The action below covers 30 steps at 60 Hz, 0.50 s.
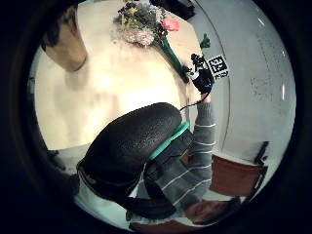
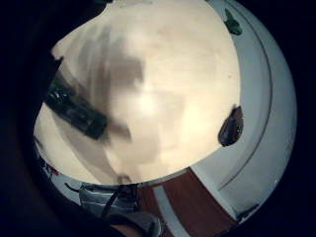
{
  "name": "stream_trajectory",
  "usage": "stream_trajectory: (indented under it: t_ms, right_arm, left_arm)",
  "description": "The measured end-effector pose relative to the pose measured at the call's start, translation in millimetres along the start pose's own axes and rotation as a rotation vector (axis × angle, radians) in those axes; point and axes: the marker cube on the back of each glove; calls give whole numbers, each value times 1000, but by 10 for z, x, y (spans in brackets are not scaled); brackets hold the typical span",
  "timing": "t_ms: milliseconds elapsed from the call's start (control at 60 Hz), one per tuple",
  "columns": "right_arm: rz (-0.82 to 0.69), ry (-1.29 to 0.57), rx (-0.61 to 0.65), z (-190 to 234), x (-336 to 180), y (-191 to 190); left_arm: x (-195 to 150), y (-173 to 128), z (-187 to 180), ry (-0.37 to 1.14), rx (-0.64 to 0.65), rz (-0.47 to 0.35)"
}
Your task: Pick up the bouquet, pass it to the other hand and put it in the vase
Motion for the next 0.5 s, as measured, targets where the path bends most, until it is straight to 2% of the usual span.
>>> stream_trajectory:
  t_ms: [33,67,117,150,233,300,367,433,500]
  right_arm:
    - [-1,3,-9,69,23,-10]
    - [-3,8,-1,128,43,-36]
    - [-14,12,-26,225,61,-35]
    - [-27,13,-51,287,65,-25]
    - [-7,18,-56,401,102,-62]
    - [27,-36,-46,442,127,-88]
    - [12,-95,-36,454,113,-116]
    - [2,-109,-62,444,86,-76]
    - [7,-106,-41,405,48,-61]
  left_arm:
    - [99,182,-73,100,-109,96]
    - [152,309,-177,138,-121,143]
    - [110,240,-171,74,-31,94]
    - [97,210,-147,50,-19,69]
    - [155,263,-91,115,-132,143]
    - [47,133,-35,-1,-46,62]
    - [185,372,-100,137,-219,144]
    - [196,524,-167,142,-331,95]
    - [145,405,-144,101,-204,102]
